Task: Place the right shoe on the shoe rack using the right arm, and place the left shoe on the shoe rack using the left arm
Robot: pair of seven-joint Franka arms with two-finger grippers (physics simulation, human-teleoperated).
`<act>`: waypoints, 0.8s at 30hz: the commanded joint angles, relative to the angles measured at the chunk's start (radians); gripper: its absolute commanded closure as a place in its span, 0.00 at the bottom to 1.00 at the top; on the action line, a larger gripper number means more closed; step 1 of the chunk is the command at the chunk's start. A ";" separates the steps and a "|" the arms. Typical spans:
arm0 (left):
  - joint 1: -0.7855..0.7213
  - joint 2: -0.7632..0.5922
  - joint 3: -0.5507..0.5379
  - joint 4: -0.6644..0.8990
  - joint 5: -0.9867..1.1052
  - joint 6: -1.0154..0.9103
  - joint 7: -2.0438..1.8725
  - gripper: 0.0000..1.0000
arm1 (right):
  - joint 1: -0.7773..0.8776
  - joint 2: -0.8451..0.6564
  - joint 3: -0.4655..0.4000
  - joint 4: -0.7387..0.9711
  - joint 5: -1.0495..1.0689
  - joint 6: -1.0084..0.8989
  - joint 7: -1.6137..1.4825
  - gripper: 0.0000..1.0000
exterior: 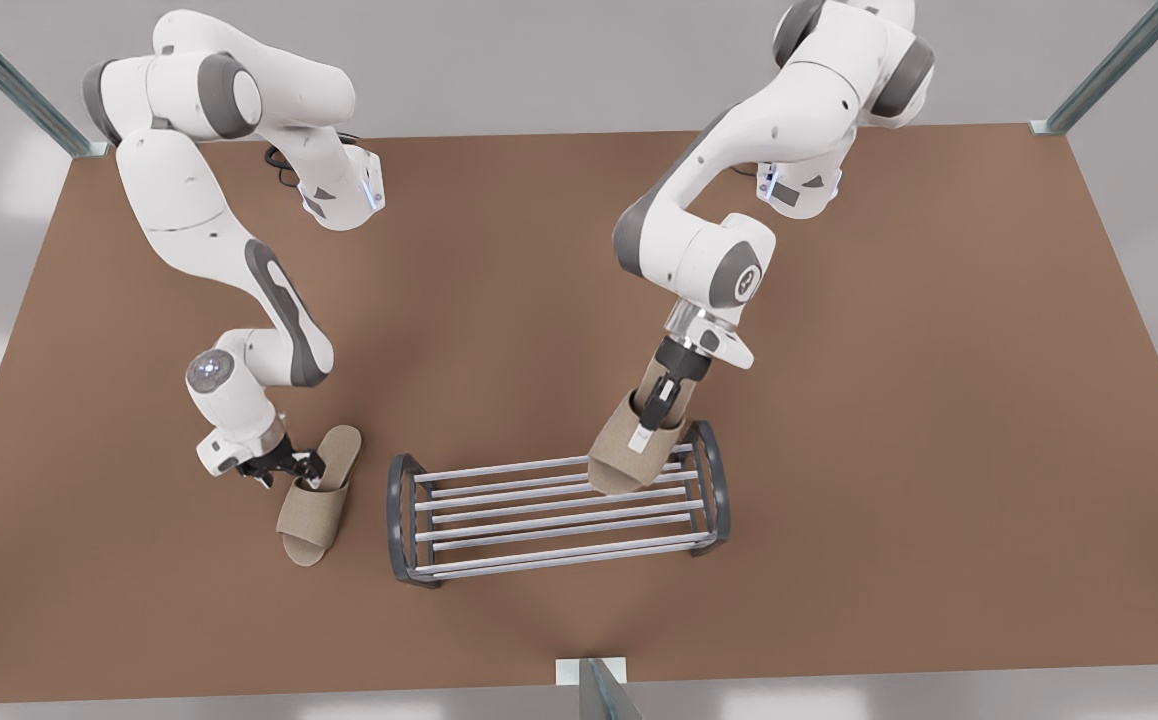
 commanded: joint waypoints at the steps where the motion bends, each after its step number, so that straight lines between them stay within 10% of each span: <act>1: -0.004 0.000 0.001 0.001 -0.117 -0.061 -0.025 0.67 | 0.000 0.012 -0.001 0.013 -0.005 -0.002 0.036 0.00; 3: -0.004 0.000 0.003 0.000 -0.115 -0.061 -0.025 0.00 | 0.000 0.016 -0.001 0.022 -0.006 -0.002 0.037 0.00; 18: -0.007 0.005 0.035 -0.007 -0.106 -0.039 -0.025 0.00 | 0.019 0.053 -0.002 0.057 -0.006 -0.004 0.039 0.00; 24: 0.169 -0.435 -0.103 -0.071 -0.105 0.114 -0.014 0.00 | 0.020 0.036 -0.001 0.053 -0.008 -0.005 0.037 0.05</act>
